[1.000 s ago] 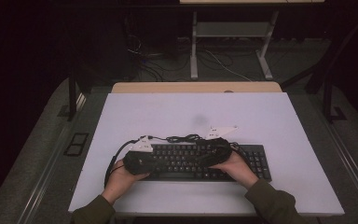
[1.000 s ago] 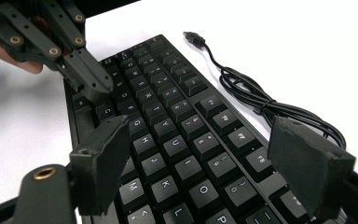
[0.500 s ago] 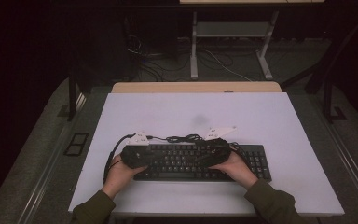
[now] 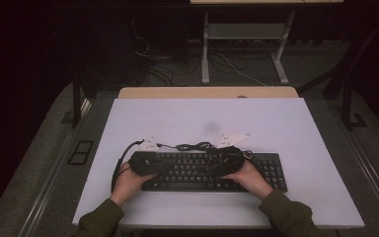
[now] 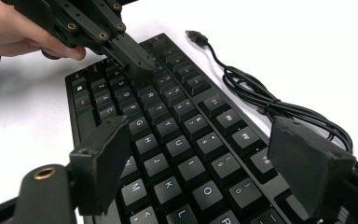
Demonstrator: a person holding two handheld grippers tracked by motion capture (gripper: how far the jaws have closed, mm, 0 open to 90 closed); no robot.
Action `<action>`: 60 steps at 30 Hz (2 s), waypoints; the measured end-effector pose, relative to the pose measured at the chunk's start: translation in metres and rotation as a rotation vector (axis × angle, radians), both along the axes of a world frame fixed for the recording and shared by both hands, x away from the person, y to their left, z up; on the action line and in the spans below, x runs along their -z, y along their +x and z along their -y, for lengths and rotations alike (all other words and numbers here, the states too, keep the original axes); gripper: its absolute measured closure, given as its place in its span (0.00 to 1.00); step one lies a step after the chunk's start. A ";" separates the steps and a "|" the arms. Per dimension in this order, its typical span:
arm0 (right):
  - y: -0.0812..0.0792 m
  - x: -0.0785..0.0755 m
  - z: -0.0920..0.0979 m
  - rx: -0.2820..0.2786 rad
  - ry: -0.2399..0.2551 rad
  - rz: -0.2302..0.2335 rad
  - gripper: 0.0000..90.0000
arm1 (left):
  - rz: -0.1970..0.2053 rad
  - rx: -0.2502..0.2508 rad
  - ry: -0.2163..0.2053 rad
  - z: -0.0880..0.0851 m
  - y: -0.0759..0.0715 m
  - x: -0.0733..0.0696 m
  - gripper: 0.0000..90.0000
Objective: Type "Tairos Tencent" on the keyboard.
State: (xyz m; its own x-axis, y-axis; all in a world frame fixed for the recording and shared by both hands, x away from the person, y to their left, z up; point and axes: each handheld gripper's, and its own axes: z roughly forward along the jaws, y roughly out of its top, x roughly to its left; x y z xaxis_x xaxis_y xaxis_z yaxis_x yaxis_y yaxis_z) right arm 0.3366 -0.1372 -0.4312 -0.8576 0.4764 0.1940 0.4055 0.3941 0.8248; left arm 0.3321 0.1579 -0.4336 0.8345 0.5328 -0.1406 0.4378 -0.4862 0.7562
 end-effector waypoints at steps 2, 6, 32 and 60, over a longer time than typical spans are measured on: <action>0.000 0.000 0.000 0.000 -0.001 -0.001 0.23 | 0.002 0.004 0.007 0.000 0.000 0.000 1.00; 0.000 0.000 0.000 0.001 0.000 0.000 0.23 | 0.000 -0.001 -0.002 0.000 0.000 0.001 1.00; -0.003 -0.001 -0.003 -0.010 -0.006 -0.007 0.31 | 0.010 -0.007 -0.040 -0.004 -0.006 -0.008 0.86; -0.020 0.005 -0.026 -0.162 -0.065 -0.046 0.99 | 0.023 -0.070 -0.052 -0.007 -0.008 -0.005 0.12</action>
